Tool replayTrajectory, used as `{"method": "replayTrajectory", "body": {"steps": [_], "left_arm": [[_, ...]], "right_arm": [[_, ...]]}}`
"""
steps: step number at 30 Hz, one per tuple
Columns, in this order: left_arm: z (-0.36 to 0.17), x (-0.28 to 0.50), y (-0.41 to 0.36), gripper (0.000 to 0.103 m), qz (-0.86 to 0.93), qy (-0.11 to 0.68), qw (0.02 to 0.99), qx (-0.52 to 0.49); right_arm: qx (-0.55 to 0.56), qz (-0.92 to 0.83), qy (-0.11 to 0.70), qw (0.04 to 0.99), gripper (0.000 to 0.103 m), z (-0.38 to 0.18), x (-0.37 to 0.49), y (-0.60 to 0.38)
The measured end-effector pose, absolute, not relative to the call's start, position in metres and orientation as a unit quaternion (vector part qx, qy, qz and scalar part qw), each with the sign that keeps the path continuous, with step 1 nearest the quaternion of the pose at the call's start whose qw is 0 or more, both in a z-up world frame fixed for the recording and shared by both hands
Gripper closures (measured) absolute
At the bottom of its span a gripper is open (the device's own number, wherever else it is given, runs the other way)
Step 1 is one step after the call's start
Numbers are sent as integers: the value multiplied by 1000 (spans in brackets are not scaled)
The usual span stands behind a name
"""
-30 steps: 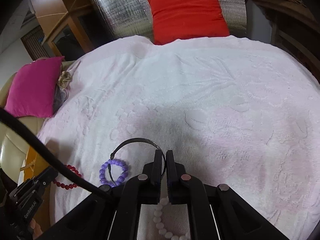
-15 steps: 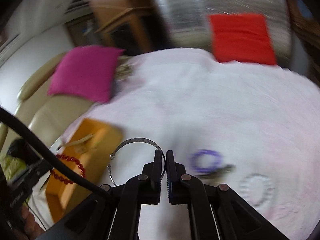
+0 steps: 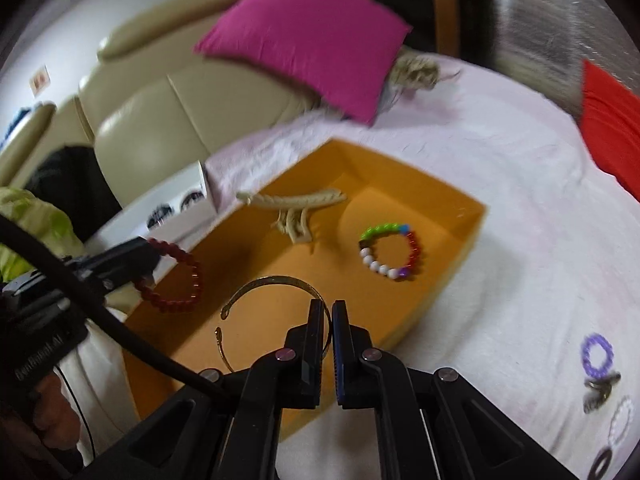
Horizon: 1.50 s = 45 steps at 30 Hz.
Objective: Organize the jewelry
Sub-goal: 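Carry the red bracelet and silver bangle into the orange box and open both tools, then grasp the metal watch with the left tool while the right tool grasps the white pearl bracelet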
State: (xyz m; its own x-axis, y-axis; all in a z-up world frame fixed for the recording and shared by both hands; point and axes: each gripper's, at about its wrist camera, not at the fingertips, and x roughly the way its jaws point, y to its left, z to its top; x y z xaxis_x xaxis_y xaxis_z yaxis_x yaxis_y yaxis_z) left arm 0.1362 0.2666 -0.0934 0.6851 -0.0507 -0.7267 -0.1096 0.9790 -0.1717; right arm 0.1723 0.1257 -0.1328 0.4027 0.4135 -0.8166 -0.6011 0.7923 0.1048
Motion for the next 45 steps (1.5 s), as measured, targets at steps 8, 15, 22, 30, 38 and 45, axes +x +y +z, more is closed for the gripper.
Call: {"method": "replayTrajectory", "body": {"steps": [8,15,22,30,38,45], "left_arm": [[-133,179,278,93,0,440,891,-113],[-160,208,288,93,19,465,879,-104],[-178,219,289,93,39,478,872,-99],[-173,214,283,55,54,479,872,-86],[-129,189,260,51,69,446,890,-56],[-79,168,167,41,38,396,917,14]], "right_arm": [[-140,298,511,794,98,-168,214,152],[-166,287,535,777,98,-186,234,159],[-215,280,533,769,98,-197,235,170],[-200,280,534,773,90,-186,235,162],[-110,266,483,827,80,-131,222,81],[-21,231,465,855,80,-104,198,-45]]}}
